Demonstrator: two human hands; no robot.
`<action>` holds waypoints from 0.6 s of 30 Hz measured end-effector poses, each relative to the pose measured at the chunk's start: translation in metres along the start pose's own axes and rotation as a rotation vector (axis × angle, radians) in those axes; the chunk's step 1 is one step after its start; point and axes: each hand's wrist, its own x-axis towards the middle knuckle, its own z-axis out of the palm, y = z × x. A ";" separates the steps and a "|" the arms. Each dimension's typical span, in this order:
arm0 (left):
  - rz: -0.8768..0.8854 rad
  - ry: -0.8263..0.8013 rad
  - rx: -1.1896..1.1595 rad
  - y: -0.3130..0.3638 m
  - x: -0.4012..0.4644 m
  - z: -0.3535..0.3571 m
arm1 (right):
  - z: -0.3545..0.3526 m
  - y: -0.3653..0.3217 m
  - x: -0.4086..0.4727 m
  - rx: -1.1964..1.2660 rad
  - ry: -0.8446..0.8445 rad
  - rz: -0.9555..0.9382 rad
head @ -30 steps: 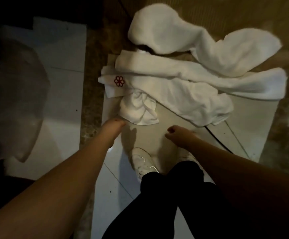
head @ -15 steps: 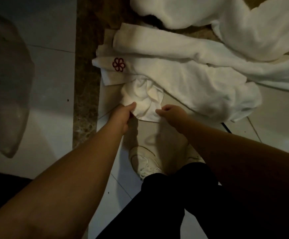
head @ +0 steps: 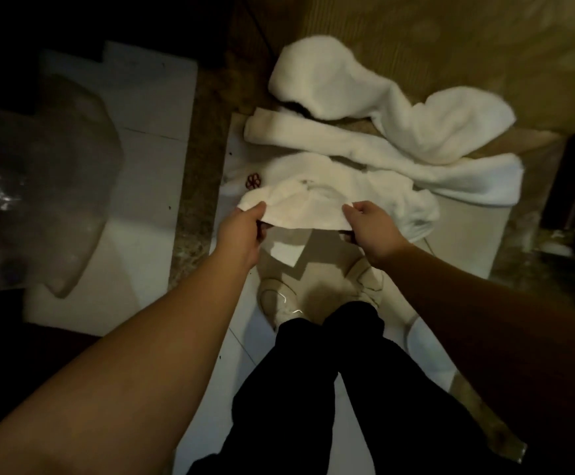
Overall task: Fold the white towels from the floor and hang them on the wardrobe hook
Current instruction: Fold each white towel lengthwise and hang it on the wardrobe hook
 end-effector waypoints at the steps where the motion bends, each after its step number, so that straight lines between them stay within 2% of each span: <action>1: 0.014 0.000 -0.018 0.009 -0.017 0.001 | -0.005 -0.011 -0.014 0.016 0.009 -0.004; 10: 0.192 -0.083 0.001 0.105 -0.180 0.005 | -0.056 -0.133 -0.161 0.240 0.049 -0.088; 18: 0.440 -0.271 0.080 0.190 -0.355 0.026 | -0.130 -0.254 -0.315 0.515 0.154 -0.292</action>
